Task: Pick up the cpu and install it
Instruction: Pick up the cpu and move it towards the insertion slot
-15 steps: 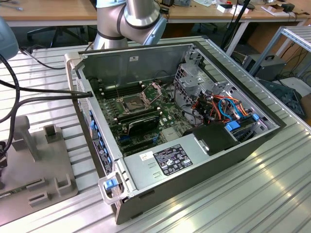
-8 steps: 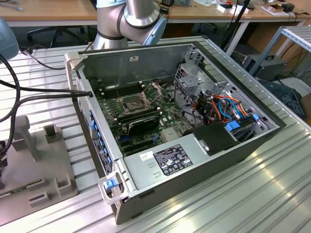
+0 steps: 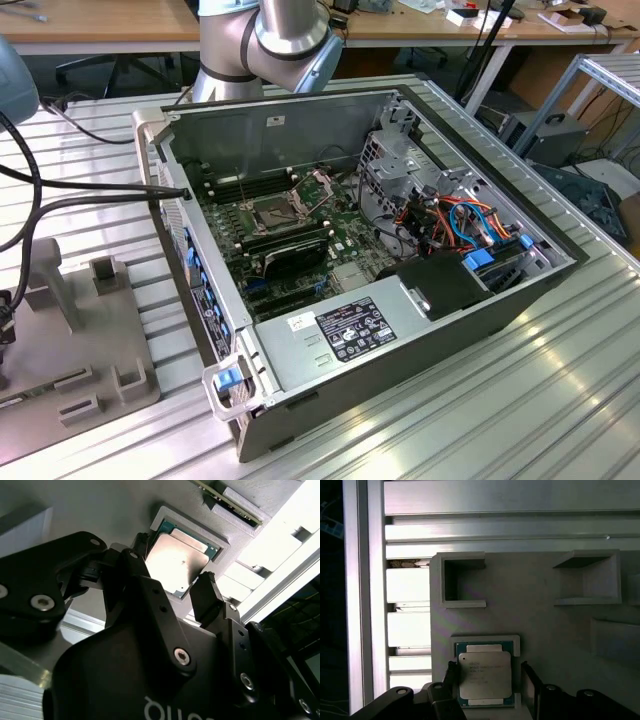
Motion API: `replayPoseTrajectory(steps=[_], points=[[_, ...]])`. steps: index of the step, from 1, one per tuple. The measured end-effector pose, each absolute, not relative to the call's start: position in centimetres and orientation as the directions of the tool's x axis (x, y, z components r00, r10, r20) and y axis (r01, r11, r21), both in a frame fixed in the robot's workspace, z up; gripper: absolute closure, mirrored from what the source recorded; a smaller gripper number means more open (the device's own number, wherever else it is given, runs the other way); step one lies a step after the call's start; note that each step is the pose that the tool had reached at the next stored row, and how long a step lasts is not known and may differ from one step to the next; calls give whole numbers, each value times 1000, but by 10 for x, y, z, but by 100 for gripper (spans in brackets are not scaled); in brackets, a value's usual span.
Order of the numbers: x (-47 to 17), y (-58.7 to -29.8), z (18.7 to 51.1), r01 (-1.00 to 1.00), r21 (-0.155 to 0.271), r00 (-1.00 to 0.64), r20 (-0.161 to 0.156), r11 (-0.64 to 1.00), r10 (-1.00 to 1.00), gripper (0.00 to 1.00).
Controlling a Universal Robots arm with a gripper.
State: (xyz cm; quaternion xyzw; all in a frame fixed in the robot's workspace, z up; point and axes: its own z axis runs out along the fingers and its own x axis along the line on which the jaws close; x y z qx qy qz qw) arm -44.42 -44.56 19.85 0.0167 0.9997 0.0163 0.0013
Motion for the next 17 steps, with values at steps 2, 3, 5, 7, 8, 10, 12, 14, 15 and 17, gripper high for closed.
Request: replayPoseTrajectory(steps=[2, 3, 5, 7, 8, 10, 12, 14, 15, 17], points=[[-444, -445, 197, 33, 33, -999, -2, 999, 33, 38], [-444, -445, 197, 33, 33, -999, -2, 999, 33, 38], [-445, -445, 197, 33, 33, -999, -2, 999, 33, 38], [-445, -445, 196, 33, 33, -999, -2, 999, 33, 38], [-445, -445, 196, 33, 33, -999, -2, 999, 33, 38], [-445, -445, 195, 33, 33, -999, -2, 999, 33, 38], [-445, -444, 195, 33, 33, -999, -2, 999, 33, 38], [-446, -444, 194, 33, 33, -999, -2, 999, 33, 38], [-446, -444, 194, 33, 33, -999, -2, 999, 33, 38], [-446, -444, 194, 33, 33, -999, -2, 999, 33, 38]])
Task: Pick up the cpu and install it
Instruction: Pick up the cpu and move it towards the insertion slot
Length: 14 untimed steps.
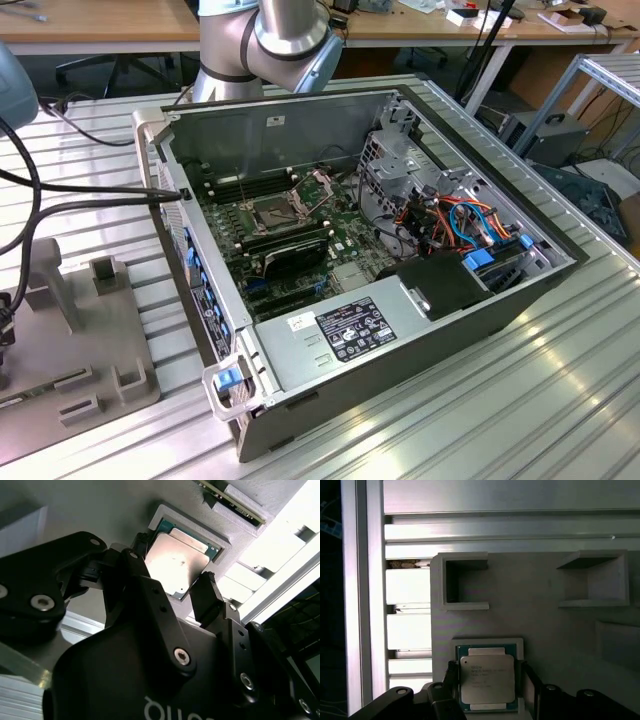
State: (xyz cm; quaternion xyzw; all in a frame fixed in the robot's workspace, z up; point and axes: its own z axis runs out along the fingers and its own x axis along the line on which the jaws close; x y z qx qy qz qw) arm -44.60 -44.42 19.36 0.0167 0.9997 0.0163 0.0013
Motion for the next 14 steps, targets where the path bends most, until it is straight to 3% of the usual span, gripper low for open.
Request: replayPoseTrajectory(steps=[14], points=[[-447, -443, 190, 33, 33, -999, -2, 999, 33, 38]])
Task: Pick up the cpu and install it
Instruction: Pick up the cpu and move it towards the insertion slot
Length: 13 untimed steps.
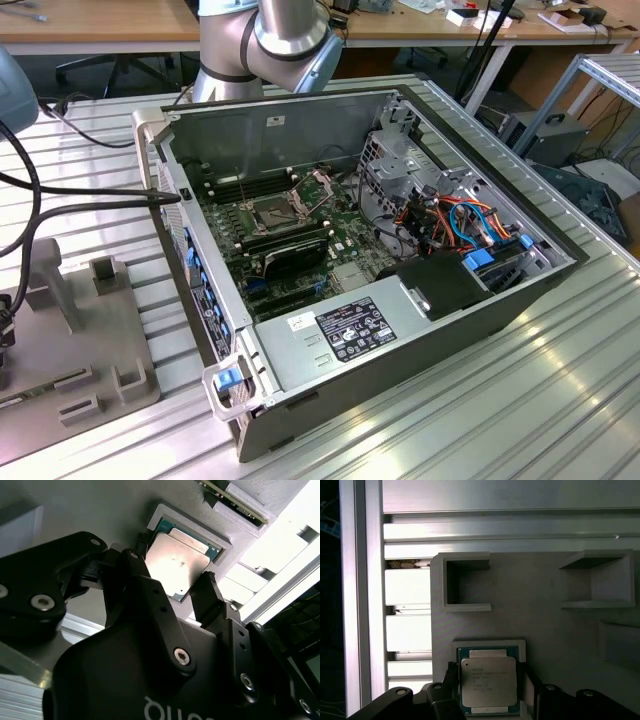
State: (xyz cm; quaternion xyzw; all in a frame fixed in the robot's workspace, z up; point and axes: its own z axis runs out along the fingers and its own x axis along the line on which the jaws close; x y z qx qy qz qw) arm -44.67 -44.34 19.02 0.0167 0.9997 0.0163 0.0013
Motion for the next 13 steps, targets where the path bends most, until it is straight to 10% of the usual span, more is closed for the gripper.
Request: replayPoseTrajectory(steps=[13], points=[[-447, -443, 193, 33, 33, -999, -4, 999, 33, 38]])
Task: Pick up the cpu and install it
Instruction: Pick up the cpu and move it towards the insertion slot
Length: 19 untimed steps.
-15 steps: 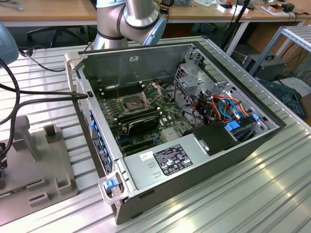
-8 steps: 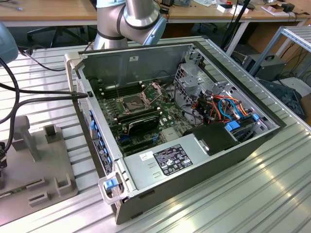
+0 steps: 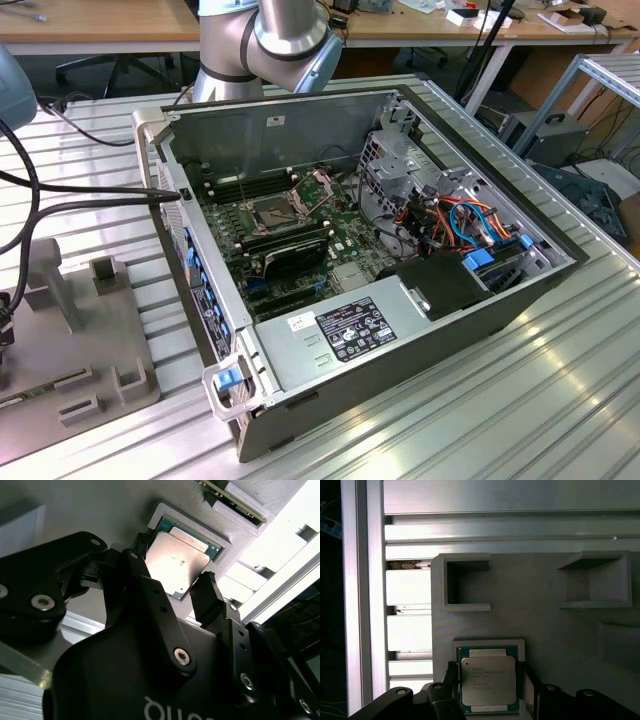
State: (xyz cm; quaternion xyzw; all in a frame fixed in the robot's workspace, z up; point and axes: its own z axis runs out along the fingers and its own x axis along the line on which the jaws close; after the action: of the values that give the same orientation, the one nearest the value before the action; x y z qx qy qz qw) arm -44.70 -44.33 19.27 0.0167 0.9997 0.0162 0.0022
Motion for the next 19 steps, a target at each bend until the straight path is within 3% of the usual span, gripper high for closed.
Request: replayPoseTrajectory(steps=[19], points=[[-449, -442, 192, 33, 33, -999, -4, 999, 33, 38]])
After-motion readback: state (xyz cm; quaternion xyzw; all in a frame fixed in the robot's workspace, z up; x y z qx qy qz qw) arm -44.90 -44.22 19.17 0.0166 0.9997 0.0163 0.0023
